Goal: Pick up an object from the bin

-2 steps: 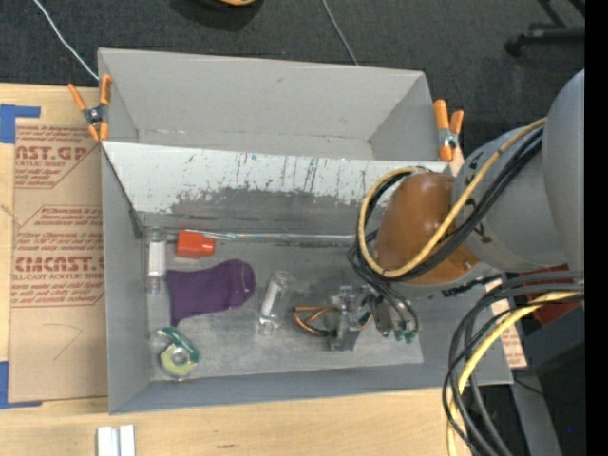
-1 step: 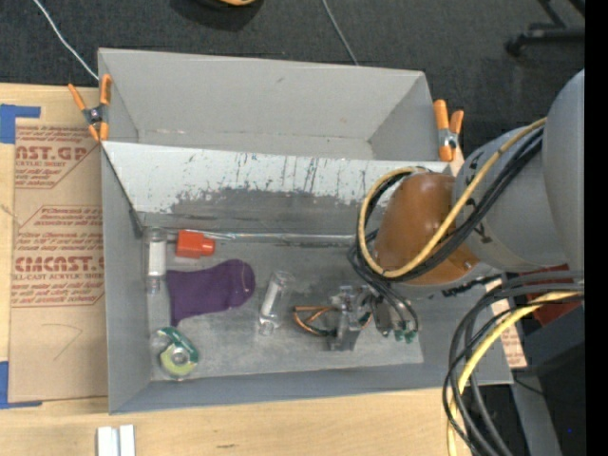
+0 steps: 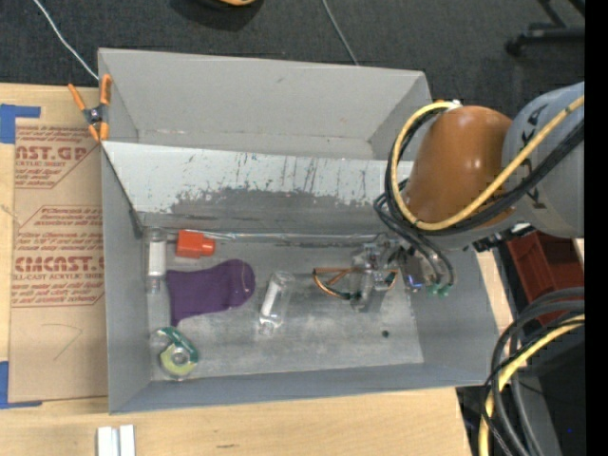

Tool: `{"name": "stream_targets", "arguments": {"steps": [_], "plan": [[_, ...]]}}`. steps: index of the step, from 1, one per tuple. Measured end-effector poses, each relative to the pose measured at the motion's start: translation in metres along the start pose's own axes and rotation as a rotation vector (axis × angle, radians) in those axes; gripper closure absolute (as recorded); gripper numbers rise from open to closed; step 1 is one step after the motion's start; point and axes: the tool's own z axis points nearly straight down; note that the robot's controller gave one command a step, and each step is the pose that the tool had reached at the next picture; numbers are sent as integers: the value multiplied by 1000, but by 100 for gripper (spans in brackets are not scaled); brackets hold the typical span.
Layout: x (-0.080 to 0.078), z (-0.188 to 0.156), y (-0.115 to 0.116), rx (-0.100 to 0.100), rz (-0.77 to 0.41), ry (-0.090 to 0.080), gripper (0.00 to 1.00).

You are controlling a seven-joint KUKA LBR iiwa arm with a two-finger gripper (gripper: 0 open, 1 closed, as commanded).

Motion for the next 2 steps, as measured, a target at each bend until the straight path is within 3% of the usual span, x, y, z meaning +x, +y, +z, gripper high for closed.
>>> {"name": "stream_targets", "arguments": {"steps": [1, 2], "plan": [[17, 58, -12, 0, 15, -6, 100], [-3, -43, 8, -1, 32, 0, 100]]}}
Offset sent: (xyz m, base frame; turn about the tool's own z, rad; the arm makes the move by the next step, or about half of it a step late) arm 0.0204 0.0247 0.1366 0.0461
